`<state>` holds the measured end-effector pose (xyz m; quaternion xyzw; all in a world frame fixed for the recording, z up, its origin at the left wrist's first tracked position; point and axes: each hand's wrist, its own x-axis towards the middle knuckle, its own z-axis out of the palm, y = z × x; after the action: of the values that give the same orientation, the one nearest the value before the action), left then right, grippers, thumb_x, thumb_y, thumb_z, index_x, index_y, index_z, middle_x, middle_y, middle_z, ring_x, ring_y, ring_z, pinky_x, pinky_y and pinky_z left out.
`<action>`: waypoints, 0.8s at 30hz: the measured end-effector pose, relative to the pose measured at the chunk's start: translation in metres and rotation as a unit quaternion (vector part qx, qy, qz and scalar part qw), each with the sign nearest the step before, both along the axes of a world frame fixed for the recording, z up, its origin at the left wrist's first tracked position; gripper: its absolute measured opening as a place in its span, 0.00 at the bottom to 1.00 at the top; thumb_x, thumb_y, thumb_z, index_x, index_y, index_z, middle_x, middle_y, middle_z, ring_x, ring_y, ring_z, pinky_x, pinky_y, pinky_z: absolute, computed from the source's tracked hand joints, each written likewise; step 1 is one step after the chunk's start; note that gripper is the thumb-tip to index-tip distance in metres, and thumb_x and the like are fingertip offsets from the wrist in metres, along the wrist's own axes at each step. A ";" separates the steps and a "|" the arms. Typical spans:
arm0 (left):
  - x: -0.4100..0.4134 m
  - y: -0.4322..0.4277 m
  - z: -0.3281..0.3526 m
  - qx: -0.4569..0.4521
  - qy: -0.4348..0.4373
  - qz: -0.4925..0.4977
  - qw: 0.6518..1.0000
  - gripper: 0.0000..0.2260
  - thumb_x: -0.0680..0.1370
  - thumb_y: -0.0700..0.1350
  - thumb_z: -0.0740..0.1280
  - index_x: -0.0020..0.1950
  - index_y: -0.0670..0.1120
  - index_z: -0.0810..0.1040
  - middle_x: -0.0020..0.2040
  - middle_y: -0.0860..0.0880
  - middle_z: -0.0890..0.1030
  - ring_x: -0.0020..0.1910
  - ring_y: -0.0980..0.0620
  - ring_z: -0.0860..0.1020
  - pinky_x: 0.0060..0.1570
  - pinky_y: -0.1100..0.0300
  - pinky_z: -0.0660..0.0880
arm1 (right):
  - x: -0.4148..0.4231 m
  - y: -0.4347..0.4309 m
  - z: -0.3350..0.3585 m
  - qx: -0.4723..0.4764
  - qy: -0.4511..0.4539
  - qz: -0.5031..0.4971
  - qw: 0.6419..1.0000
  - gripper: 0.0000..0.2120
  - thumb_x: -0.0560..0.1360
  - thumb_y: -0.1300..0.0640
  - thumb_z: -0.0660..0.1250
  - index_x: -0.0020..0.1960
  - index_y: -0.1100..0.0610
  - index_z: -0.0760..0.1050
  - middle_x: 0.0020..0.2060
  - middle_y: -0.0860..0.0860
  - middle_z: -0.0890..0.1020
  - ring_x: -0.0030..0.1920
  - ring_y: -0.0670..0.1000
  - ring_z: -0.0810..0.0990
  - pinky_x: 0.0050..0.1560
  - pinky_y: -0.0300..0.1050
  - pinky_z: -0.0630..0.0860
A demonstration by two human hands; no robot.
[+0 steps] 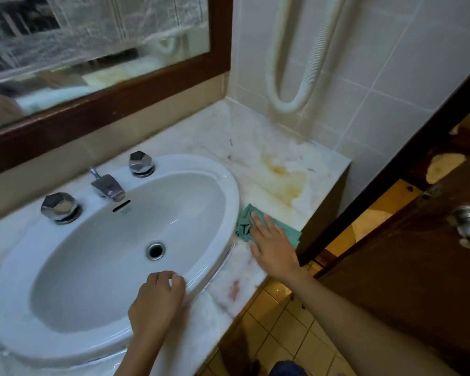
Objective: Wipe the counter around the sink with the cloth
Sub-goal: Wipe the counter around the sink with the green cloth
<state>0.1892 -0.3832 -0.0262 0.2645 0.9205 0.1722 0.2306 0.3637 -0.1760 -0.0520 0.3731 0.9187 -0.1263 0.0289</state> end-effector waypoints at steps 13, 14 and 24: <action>0.015 0.154 0.013 0.211 0.039 -0.012 0.977 0.14 0.74 0.40 0.67 0.60 0.48 0.77 0.64 0.49 0.73 0.64 0.48 0.70 0.59 0.58 0.65 | 0.031 0.156 0.002 -0.021 0.244 -0.340 0.908 0.21 0.83 0.55 0.53 0.74 0.57 0.63 0.72 0.59 0.66 0.72 0.59 0.63 0.69 0.57 0.65; 0.014 0.168 0.010 0.206 0.043 -0.007 0.977 0.15 0.75 0.41 0.67 0.61 0.47 0.76 0.66 0.48 0.72 0.65 0.47 0.69 0.61 0.56 0.66 | 0.029 0.178 0.004 -0.008 0.234 -0.351 0.907 0.21 0.82 0.56 0.53 0.74 0.56 0.63 0.72 0.59 0.67 0.71 0.60 0.64 0.69 0.57 0.65; 0.025 0.229 -0.008 0.158 -0.007 0.087 0.984 0.22 0.79 0.56 0.57 0.72 0.53 0.64 0.77 0.57 0.53 0.59 0.49 0.76 0.56 0.52 0.69 | -0.064 0.298 -0.002 0.014 0.011 -0.152 0.988 0.26 0.82 0.48 0.45 0.78 0.50 0.49 0.79 0.52 0.49 0.77 0.56 0.47 0.75 0.54 0.47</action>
<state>0.2139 -0.1546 -0.0344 0.2151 0.8996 0.3368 0.1761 0.2999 0.1220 -0.0539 0.5072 0.8533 -0.1207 -0.0056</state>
